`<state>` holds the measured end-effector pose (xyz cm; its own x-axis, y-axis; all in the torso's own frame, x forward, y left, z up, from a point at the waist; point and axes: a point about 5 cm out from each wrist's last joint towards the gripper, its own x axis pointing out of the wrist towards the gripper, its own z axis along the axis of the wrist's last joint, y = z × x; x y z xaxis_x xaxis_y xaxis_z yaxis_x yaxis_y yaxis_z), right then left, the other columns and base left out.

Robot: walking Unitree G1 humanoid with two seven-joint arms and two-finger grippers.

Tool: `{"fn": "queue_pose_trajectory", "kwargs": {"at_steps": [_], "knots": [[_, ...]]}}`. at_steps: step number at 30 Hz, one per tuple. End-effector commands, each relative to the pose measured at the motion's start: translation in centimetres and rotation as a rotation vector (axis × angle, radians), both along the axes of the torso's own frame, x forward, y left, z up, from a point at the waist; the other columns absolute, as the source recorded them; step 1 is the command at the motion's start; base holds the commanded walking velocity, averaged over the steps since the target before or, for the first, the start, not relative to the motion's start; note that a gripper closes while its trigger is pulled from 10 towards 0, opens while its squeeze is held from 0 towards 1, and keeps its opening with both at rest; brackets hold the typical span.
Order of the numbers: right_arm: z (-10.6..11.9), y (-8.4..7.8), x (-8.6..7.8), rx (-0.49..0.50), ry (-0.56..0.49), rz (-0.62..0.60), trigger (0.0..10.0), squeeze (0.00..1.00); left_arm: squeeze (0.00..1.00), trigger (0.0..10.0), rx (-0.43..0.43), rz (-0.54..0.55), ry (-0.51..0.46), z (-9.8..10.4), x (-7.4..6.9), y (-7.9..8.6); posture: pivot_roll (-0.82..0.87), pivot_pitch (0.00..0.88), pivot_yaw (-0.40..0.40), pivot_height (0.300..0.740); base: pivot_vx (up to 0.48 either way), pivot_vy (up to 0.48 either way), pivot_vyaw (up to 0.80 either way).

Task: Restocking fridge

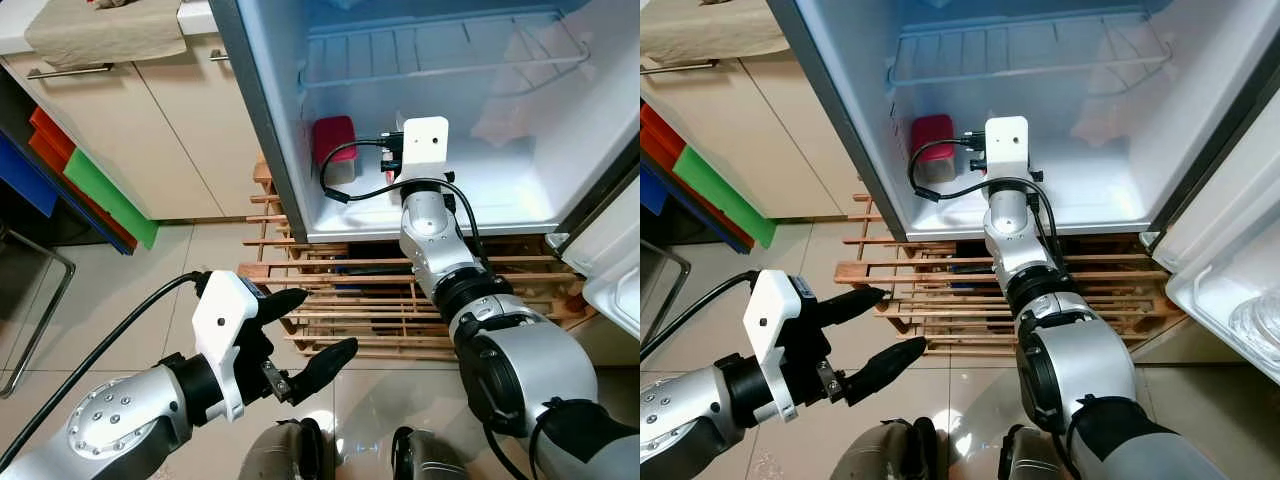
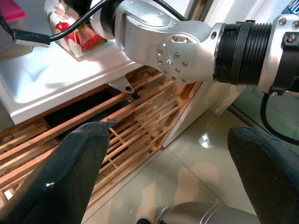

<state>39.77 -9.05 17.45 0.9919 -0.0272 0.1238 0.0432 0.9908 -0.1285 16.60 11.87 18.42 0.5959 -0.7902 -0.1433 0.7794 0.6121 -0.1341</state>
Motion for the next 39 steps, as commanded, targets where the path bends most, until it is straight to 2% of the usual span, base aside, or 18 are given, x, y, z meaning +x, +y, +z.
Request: {"fn": "queue_pose_trajectory", "kwargs": {"at_steps": [1,4,6,10,20,21,22,28,39], "knots": [[0.5,0.8,0.1,0.033,0.008,0.022,10.0,0.0,0.0,10.0,0.02,0.011,-0.008,0.2,-0.4,0.3,0.29,0.242,0.134,0.74,0.0,0.0,0.0],[0.5,1.0,0.2,0.07,0.021,0.024,10.0,0.0,0.0,10.0,0.021,0.015,-0.005,0.2,-0.6,0.3,0.3,0.249,0.131,0.74,0.0,0.0,0.0],[0.1,0.9,0.2,0.135,0.055,0.019,10.0,0.0,0.0,10.0,0.018,0.017,0.0,0.2,-0.9,0.2,0.29,0.252,0.126,0.74,0.0,0.0,0.0],[-0.3,0.9,0.1,0.18,0.083,0.014,10.0,0.0,0.0,10.0,0.015,0.02,0.002,0.1,-1.0,0.1,0.29,0.253,0.123,0.74,0.0,0.0,0.0],[-1.2,1.4,-0.2,0.136,0.108,0.044,10.0,0.0,0.0,10.0,0.007,0.029,0.009,0.1,-1.5,-0.1,0.3,0.272,0.117,0.74,0.0,0.0,0.0],[-1.4,1.5,-0.3,0.14,0.111,0.045,10.0,0.63,0.0,10.0,0.006,0.03,0.01,0.1,-1.6,-0.2,0.3,0.272,0.116,0.74,0.0,0.0,0.0],[-1.5,1.5,-0.4,0.147,0.114,0.043,10.0,1.0,0.0,10.0,0.004,0.029,0.009,0.1,-1.5,-0.2,0.3,0.272,0.116,0.74,0.0,0.0,0.0],[-1.2,1.7,-0.4,0.145,0.082,0.027,10.0,1.0,0.0,10.0,0.003,0.033,0.004,0.2,-1.2,-0.1,0.3,0.272,0.116,0.74,0.0,0.0,0.0],[-0.8,0.9,-0.3,0.15,0.05,-0.026,10.0,1.0,0.0,10.0,-0.005,0.035,0.0,0.2,-1.1,-0.2,0.29,0.269,0.112,0.74,0.0,0.0,0.0]]}}
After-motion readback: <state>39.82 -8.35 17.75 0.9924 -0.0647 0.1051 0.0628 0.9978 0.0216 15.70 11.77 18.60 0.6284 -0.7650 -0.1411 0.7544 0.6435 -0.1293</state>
